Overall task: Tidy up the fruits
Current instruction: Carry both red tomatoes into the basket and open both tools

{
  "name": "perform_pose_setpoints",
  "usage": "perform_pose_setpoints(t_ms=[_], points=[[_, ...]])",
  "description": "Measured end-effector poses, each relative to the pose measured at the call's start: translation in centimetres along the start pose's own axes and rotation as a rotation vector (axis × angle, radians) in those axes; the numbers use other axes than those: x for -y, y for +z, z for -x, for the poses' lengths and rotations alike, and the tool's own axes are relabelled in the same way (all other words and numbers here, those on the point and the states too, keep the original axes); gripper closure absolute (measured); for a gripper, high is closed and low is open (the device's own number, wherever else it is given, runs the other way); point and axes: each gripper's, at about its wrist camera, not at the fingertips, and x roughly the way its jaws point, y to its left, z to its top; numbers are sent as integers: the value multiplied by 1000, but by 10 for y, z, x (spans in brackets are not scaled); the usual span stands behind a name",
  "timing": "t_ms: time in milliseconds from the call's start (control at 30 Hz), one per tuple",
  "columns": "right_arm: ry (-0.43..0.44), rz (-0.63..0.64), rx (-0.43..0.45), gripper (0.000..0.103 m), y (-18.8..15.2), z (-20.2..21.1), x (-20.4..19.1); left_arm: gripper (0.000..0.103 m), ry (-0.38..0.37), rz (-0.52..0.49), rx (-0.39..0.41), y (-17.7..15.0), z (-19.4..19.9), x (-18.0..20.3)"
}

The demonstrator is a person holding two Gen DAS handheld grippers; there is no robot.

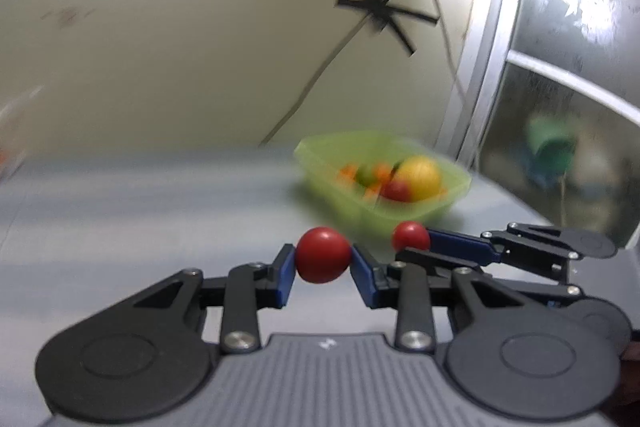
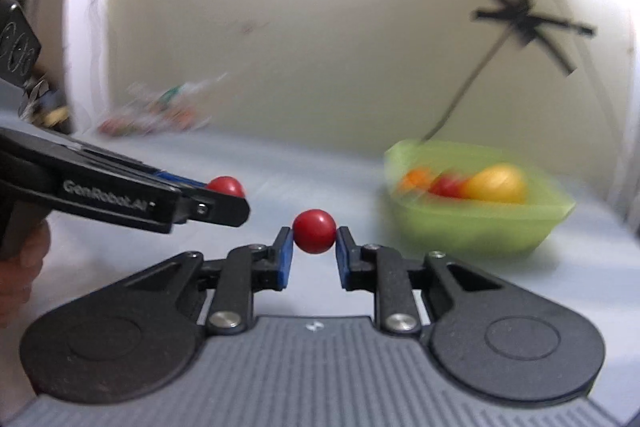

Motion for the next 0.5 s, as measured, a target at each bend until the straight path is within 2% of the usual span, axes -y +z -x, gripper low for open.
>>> perform_pose_setpoints(t_ms=[100,200,367,500], points=[[-67,-34,46,77,21,-19,38,72,-23,-35,9,38,-41,11],[-110,-59,47,77,36,-44,73,72,-44,-21,-13,64,-88,14],[-158,-71,9,76,42,-85,114,71,-77,74,-78,77,-148,15],[-149,-163,21,71,27,-94,138,62,-89,116,-84,79,-169,9]])
